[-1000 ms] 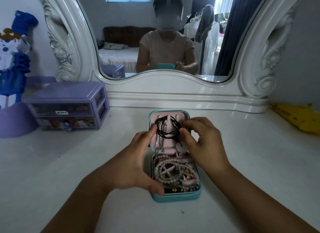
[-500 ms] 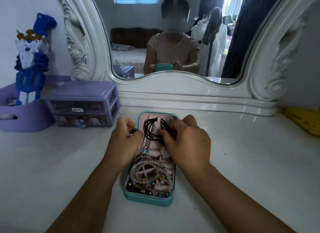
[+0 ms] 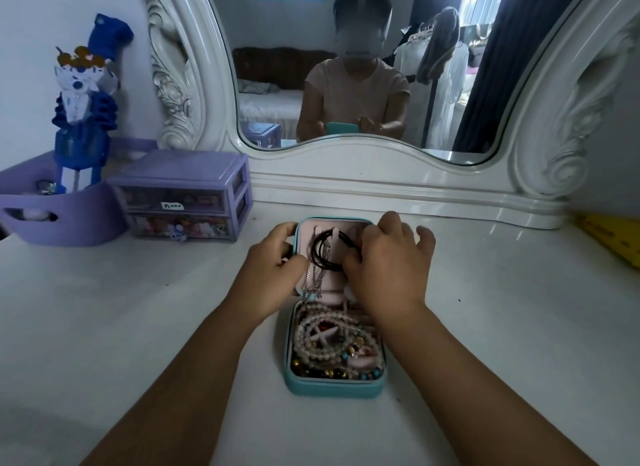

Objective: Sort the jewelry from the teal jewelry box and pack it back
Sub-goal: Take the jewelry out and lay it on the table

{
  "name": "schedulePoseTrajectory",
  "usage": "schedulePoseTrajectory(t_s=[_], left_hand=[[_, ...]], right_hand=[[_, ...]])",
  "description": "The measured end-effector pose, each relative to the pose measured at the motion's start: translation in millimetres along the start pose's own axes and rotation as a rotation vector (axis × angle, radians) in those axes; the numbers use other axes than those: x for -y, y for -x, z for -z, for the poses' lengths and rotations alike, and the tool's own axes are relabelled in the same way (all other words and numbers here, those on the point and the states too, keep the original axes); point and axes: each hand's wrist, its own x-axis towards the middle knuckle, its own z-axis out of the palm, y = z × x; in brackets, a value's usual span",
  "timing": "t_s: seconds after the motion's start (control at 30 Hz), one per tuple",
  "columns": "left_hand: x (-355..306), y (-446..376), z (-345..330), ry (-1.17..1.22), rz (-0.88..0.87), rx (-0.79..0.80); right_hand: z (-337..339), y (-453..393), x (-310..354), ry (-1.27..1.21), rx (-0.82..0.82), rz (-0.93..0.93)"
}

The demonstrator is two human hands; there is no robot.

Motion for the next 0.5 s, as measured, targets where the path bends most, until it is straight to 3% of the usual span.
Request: schedulePoseTrajectory(t_s=[0.3,0.5], left_hand=[[5,2,-8,0.008,-0.074,-0.040],[-3,5,-10,0.117,-0.237,-0.096]], right_hand=[[-9,-8,-2,-0.156,-0.227,0.112],[3,-7,0,-0.689,-0.241,0.021]])
